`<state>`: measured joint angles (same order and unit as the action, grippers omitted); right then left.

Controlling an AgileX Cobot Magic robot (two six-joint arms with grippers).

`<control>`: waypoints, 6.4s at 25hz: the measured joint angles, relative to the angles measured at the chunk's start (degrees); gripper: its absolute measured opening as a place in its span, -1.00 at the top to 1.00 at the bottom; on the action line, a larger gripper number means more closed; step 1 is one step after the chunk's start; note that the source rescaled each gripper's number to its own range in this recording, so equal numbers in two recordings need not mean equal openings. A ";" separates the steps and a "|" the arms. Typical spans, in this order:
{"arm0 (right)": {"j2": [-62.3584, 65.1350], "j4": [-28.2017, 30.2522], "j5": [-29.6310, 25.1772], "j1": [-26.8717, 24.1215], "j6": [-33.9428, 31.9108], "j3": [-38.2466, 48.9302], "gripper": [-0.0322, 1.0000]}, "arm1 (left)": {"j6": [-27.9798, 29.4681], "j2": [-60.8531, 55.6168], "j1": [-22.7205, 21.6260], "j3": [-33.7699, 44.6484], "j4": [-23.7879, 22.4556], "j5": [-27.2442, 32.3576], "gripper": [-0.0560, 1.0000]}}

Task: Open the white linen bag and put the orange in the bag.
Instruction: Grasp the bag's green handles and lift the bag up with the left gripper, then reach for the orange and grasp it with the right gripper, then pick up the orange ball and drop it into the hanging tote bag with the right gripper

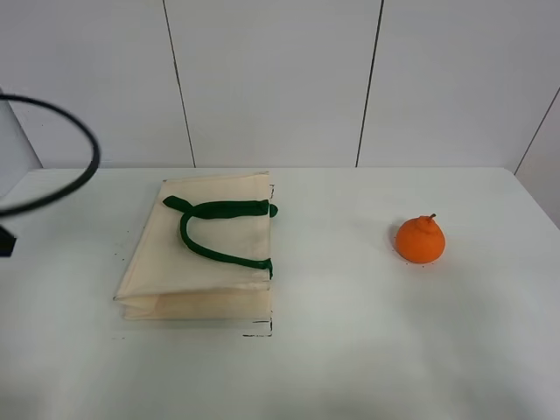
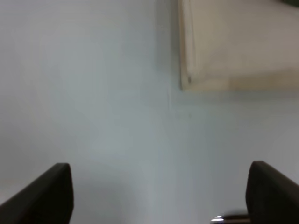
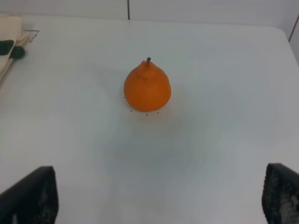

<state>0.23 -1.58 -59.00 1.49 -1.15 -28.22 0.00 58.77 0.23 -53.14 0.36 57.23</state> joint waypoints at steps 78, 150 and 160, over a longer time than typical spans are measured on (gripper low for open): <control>-43.26 -0.01 7.07 0.00 0.55 -11.72 -1.00 | 8.31 48.01 18.01 -70.79 -1.06 10.60 0.89; -106.84 -9.64 -5.05 16.32 5.75 -77.20 0.92 | 7.89 48.01 18.35 -70.79 -1.06 10.60 0.89; -121.39 -16.29 4.08 28.20 3.37 -81.17 0.92 | 7.89 48.01 18.35 -70.79 -1.06 10.60 0.89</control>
<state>-121.16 -17.87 -54.92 29.68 2.22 -109.38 7.89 106.79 18.58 -123.93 -0.70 67.82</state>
